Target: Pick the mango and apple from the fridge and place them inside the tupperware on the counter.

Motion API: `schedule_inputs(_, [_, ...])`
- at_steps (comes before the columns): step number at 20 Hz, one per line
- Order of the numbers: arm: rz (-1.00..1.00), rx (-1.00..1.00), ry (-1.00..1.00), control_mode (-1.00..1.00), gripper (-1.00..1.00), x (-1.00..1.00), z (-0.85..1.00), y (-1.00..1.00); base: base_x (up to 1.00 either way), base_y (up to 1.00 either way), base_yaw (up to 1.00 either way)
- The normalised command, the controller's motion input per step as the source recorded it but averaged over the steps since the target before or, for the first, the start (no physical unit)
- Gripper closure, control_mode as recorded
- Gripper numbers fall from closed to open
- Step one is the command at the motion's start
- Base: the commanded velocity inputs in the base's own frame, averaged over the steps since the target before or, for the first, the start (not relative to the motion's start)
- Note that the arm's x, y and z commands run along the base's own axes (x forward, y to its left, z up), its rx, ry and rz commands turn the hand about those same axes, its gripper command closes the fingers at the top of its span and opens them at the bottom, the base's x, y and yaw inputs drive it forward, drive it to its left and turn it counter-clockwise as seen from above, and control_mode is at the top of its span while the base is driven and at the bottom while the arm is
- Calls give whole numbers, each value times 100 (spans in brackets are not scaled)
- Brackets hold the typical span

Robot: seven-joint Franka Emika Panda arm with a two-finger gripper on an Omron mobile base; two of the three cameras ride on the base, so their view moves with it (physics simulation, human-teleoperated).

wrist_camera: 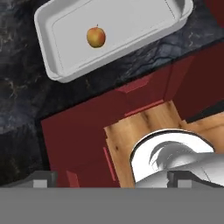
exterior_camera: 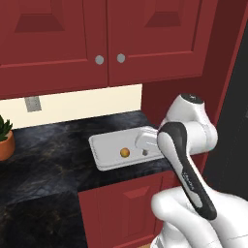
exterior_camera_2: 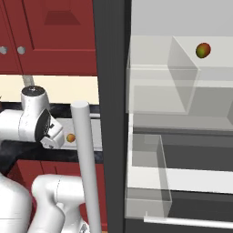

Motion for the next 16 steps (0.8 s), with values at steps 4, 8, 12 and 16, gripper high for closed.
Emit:
schedule_inputs(4, [0, -1, -75, -100, -100, -83, 46, -30, 0, 0, 0])
schedule_inputs(8, [0, -4, -72, -100, -100, -66, 68, -29, 0, 0, 0])
schedule_inputs(12, [1, -12, -44, -100, -100, -55, 68, -30, 0, 0, 0])
schedule_inputs(16, [1, 0, -5, -100, -100, -10, 0, -6, 0, 0, 0])
